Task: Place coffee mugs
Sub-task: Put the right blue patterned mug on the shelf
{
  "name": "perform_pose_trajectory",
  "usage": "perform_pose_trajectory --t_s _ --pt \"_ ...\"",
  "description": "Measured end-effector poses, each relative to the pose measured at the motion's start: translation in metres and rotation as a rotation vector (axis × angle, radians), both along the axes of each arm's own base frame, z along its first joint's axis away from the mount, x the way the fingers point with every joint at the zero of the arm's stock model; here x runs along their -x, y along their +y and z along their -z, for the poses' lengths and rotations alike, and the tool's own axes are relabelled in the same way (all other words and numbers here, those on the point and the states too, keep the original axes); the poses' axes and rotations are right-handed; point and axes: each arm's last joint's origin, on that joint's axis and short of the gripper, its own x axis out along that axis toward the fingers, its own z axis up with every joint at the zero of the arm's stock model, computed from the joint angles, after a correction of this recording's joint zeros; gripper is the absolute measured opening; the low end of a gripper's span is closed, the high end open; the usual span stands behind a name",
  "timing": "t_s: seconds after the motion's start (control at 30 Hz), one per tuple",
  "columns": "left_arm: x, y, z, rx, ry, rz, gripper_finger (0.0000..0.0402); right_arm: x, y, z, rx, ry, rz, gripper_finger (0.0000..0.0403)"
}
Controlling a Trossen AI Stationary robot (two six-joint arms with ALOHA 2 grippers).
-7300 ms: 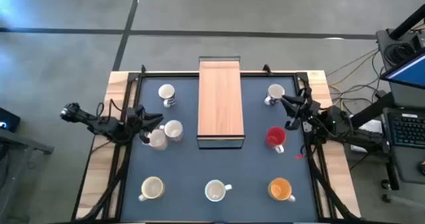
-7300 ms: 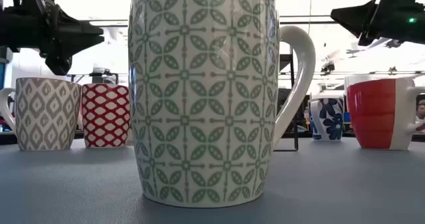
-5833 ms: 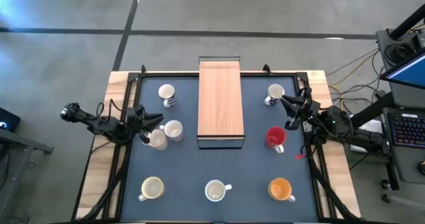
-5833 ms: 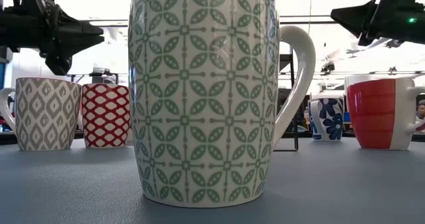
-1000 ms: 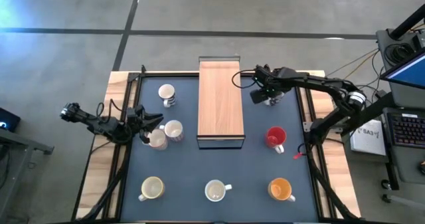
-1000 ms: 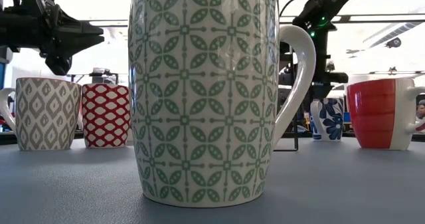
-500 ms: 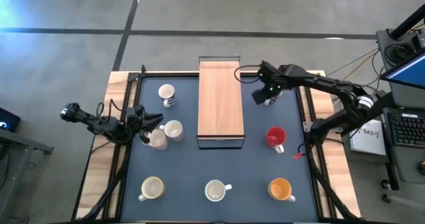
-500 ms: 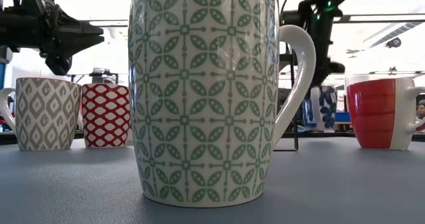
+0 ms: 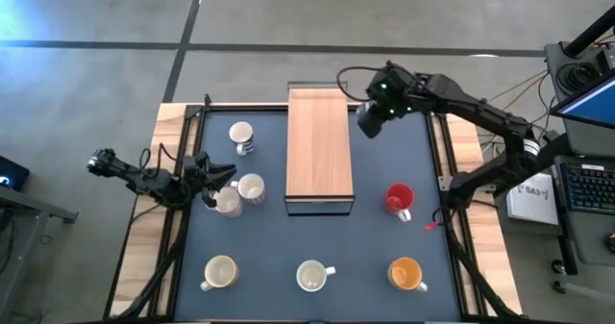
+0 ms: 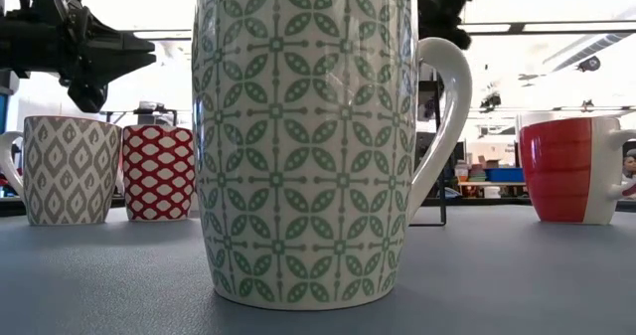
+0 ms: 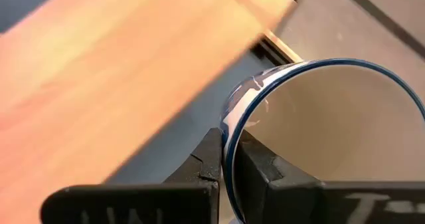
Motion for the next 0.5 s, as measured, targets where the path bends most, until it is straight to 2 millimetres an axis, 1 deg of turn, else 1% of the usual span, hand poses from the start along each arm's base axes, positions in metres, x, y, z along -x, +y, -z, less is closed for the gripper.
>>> perform_pose_trajectory --t_s 0.17,0.5 --pt "0.0 0.0 0.0 0.0 0.0 0.0 0.0068 -0.019 0.003 -0.006 0.051 0.027 -0.124 0.0013" --pt "0.0 0.0 0.0 0.0 0.0 0.001 0.0068 -0.048 -0.002 -0.003 0.12 0.096 -0.282 0.0013"
